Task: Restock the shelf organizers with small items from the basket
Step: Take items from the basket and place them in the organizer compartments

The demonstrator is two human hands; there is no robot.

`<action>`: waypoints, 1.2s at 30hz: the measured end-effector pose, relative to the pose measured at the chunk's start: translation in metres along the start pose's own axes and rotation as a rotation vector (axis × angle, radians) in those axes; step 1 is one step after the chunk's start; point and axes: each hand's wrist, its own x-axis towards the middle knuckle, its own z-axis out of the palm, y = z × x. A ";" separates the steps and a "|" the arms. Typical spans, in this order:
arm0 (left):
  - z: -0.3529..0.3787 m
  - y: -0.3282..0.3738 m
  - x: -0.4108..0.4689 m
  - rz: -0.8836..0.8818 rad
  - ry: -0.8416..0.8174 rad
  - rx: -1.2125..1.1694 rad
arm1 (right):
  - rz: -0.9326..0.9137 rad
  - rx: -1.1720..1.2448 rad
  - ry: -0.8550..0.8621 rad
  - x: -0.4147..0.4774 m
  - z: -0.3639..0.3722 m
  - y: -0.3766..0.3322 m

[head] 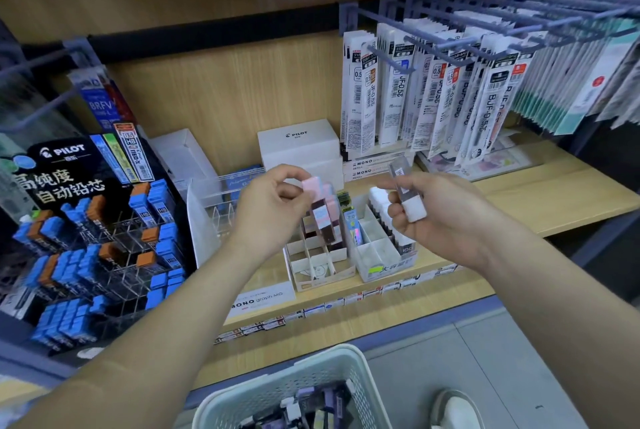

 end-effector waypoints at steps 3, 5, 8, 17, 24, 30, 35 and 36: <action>0.010 -0.009 -0.001 0.023 0.022 0.113 | -0.022 -0.003 -0.063 -0.002 -0.004 -0.002; 0.016 -0.013 -0.003 0.031 0.033 0.166 | -0.019 -0.082 -0.139 -0.005 -0.005 -0.004; 0.022 -0.018 -0.007 0.044 0.026 0.233 | 0.009 -0.252 -0.236 -0.008 -0.006 -0.001; 0.028 -0.023 -0.009 0.165 -0.002 0.430 | -0.119 -0.606 -0.124 -0.003 -0.007 0.004; 0.029 -0.023 -0.007 0.279 -0.004 0.508 | -0.185 -0.521 -0.091 -0.001 -0.006 0.005; 0.022 -0.016 -0.003 0.201 0.024 0.415 | -0.181 -0.458 -0.087 0.004 -0.008 0.006; 0.020 0.013 -0.002 -0.043 -0.105 -0.064 | -0.194 -0.449 -0.073 0.002 -0.008 0.005; 0.020 0.020 -0.004 -0.066 -0.181 -0.152 | -0.210 -0.475 -0.073 0.001 -0.007 0.005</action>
